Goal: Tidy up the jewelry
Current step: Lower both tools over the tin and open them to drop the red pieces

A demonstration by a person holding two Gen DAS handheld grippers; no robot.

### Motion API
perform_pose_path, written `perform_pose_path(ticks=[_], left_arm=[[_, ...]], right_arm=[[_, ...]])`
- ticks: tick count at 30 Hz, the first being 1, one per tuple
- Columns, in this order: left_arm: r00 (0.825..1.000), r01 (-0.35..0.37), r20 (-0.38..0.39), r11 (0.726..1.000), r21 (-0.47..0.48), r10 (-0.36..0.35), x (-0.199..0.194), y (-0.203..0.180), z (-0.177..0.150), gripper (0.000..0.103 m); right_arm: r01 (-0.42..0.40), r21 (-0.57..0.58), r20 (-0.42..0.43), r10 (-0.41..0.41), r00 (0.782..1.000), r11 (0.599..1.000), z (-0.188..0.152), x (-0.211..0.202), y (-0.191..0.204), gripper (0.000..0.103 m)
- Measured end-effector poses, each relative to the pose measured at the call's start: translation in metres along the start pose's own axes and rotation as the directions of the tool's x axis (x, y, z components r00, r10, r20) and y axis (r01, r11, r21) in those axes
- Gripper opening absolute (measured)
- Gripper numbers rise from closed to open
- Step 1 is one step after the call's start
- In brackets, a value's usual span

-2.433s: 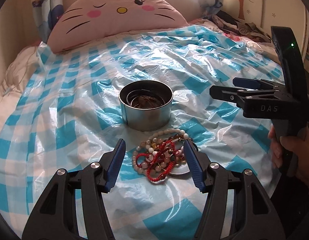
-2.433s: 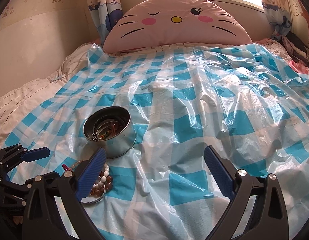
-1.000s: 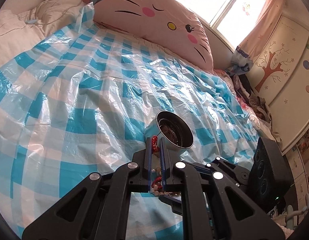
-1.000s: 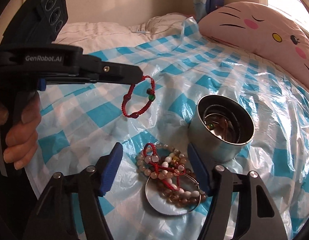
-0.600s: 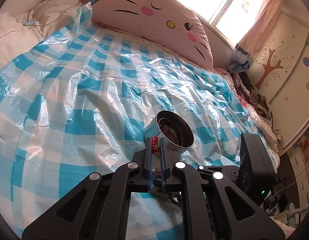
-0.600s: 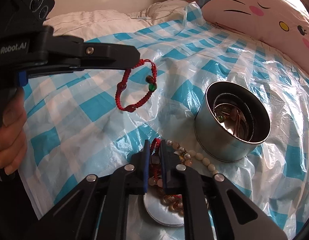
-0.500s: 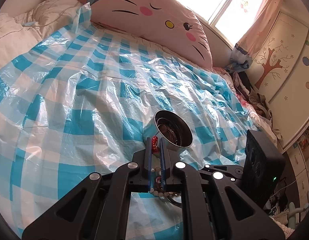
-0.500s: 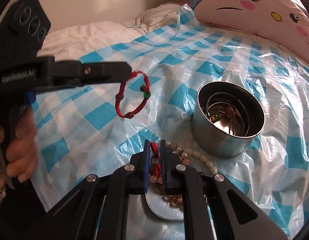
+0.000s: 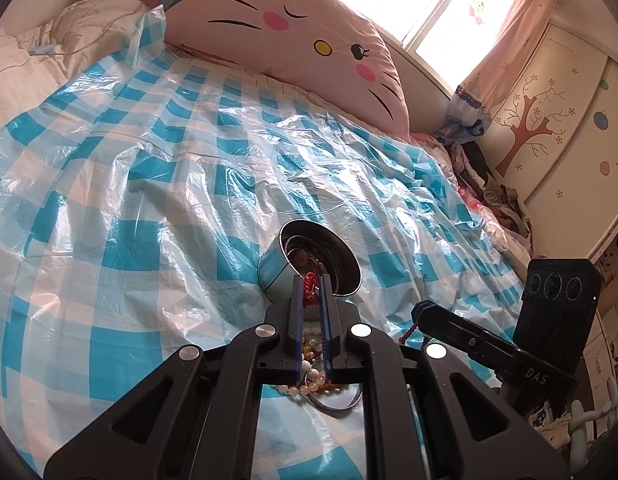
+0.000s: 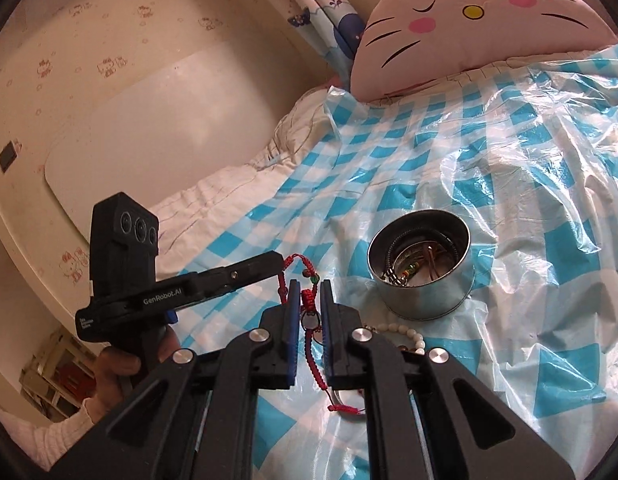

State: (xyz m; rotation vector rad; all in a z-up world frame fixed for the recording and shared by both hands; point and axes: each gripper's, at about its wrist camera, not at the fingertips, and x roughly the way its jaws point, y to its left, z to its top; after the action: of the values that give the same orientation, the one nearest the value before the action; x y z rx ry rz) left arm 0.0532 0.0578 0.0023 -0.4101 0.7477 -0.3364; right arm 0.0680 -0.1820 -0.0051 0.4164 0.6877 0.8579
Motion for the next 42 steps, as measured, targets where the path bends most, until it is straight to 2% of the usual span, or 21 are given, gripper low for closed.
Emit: perform_pose_path(ticks=[6, 15, 19, 21, 23, 25, 27, 28, 30, 33, 38, 42], left_arm=[[0.997, 0.072, 0.010, 0.997, -0.031, -0.072, 0.007, -0.009, 0.009, 0.007], [0.993, 0.121, -0.005, 0.992, -0.041, -0.121, 0.043, -0.028, 0.034, 0.007], [0.993, 0.120, -0.015, 0.991, -0.067, -0.121, 0.063, -0.027, 0.042, 0.007], [0.995, 0.084, -0.038, 0.992, -0.097, -0.088, 0.077, -0.021, 0.044, 0.008], [0.995, 0.052, -0.075, 0.989, -0.141, -0.063, 0.090, -0.009, 0.042, 0.016], [0.996, -0.015, -0.086, 0.986, -0.167, 0.001, 0.092, 0.001, 0.040, 0.044], [0.998, -0.043, -0.056, 0.982, -0.182, 0.034, 0.085, 0.008, 0.042, 0.047], [0.998, -0.050, -0.040, 0.982, -0.183, 0.044, 0.080, 0.010, 0.042, 0.047], [0.997, -0.082, -0.018, 0.982, -0.170, 0.080, 0.071, 0.010, 0.042, 0.050], [0.993, -0.120, -0.009, 0.982, -0.144, 0.120, 0.061, 0.008, 0.038, 0.051], [0.987, -0.164, -0.014, 0.982, -0.092, 0.163, 0.052, 0.003, 0.033, 0.057], [0.982, -0.187, -0.043, 0.981, -0.049, 0.185, 0.048, 0.000, 0.024, 0.059]], right_arm=[[-0.011, 0.057, 0.063, 0.007, 0.998, 0.998, 0.008, -0.013, -0.014, 0.011], [-0.015, 0.093, 0.132, 0.003, 0.991, 0.996, 0.038, -0.013, -0.030, 0.011], [-0.015, 0.105, 0.151, -0.001, 0.988, 0.994, 0.053, -0.004, -0.038, 0.011], [-0.010, 0.110, 0.151, -0.007, 0.989, 0.994, 0.058, 0.004, -0.043, 0.011], [0.005, 0.115, 0.142, -0.021, 0.990, 0.993, 0.063, 0.013, -0.048, 0.011], [0.034, 0.113, 0.120, -0.048, 0.992, 0.993, 0.065, 0.024, -0.053, 0.011], [0.077, 0.102, 0.088, -0.086, 0.992, 0.992, 0.064, 0.035, -0.057, 0.011], [0.098, 0.098, 0.059, -0.104, 0.993, 0.990, 0.063, 0.042, -0.059, 0.015], [0.132, 0.109, 0.010, -0.134, 0.991, 0.985, 0.057, 0.053, -0.065, 0.065], [0.155, 0.110, 0.017, -0.158, 0.987, 0.982, 0.051, 0.048, -0.068, 0.066], [0.190, 0.155, 0.087, -0.205, 0.975, 0.970, 0.045, 0.014, -0.070, 0.066], [0.251, 0.165, 0.078, -0.267, 0.961, 0.954, 0.034, -0.003, -0.069, 0.068]])
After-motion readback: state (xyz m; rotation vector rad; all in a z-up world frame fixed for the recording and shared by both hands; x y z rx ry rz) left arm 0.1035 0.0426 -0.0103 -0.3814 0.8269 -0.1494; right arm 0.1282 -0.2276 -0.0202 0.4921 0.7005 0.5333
